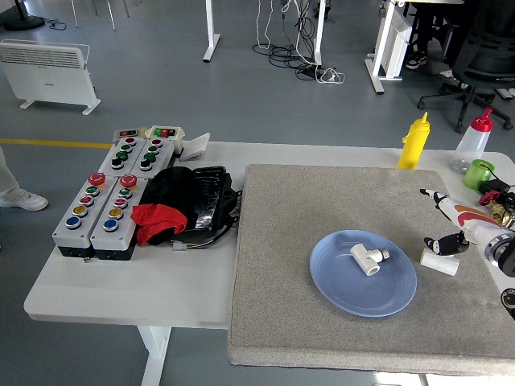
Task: Pick pipe place plate twice
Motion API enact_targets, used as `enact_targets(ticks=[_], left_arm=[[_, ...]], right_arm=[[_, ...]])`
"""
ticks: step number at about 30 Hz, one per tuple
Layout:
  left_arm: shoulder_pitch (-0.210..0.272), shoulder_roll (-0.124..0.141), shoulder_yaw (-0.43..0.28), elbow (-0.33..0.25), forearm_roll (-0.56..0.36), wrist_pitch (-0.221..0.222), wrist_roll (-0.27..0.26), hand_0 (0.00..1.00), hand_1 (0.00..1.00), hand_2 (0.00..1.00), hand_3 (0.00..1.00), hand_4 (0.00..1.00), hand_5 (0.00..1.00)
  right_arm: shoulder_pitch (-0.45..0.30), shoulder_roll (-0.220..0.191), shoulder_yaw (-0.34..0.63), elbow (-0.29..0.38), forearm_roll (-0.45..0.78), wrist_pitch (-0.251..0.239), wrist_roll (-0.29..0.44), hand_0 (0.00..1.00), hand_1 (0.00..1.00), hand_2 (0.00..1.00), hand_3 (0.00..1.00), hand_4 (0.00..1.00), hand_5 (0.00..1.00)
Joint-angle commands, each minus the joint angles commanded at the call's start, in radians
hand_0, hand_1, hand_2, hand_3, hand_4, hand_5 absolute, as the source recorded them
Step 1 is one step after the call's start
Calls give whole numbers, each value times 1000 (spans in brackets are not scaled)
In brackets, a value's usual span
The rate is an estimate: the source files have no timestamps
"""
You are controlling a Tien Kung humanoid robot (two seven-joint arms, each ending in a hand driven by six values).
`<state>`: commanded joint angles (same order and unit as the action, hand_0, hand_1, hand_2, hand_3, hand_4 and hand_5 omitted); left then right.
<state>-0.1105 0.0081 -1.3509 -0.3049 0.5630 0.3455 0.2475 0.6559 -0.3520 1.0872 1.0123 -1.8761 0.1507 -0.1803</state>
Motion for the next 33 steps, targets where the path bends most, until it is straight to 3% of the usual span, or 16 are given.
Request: enact_targets(ticks=[3,9,18,19,24,25,30,31,33], left_arm=[[-1,-1,-1,0,2,1,1,740,715,765,789,422,998],[-1,-3,-1,-2,3,4,6,740,715,766,791,423,998],[8,-4,-2,-6,9,13,12,741,715,767,790,421,998],[9,-4,-1,-6,8,14,12,739,715,766,790,421,998],[14,-3,1,-6,5,17,11,739,715,766,790,421,998],[15,-3,0,-6,6,17,11,740,715,766,790,420,998],[16,-3,-2,-7,11,18,12,740,715,766,790,420,998],[17,-3,-3,-7,13,17,13,739,716,766,790,419,998],[17,-3,-4,-7,15,17,14,739,716,766,790,419,998]], right_arm=[[-1,-5,8,-31,27,41,-1,970,882,982,970,738,223],[1,-5,-14,-51,40,70,-3,969,881,974,970,746,231],[34,5,-112,-132,1,29,0,966,879,955,939,746,228],[37,6,-119,-140,0,23,1,905,833,923,901,747,230],[56,17,-167,-197,4,-20,7,905,833,923,901,747,230],[57,17,-172,-201,6,-26,9,770,751,810,824,713,208],[60,20,-203,-214,6,-80,21,770,751,810,824,713,208],[59,20,-208,-216,7,-92,23,483,555,597,708,506,76],[57,21,-210,-219,10,-98,23,483,555,597,708,506,76]])
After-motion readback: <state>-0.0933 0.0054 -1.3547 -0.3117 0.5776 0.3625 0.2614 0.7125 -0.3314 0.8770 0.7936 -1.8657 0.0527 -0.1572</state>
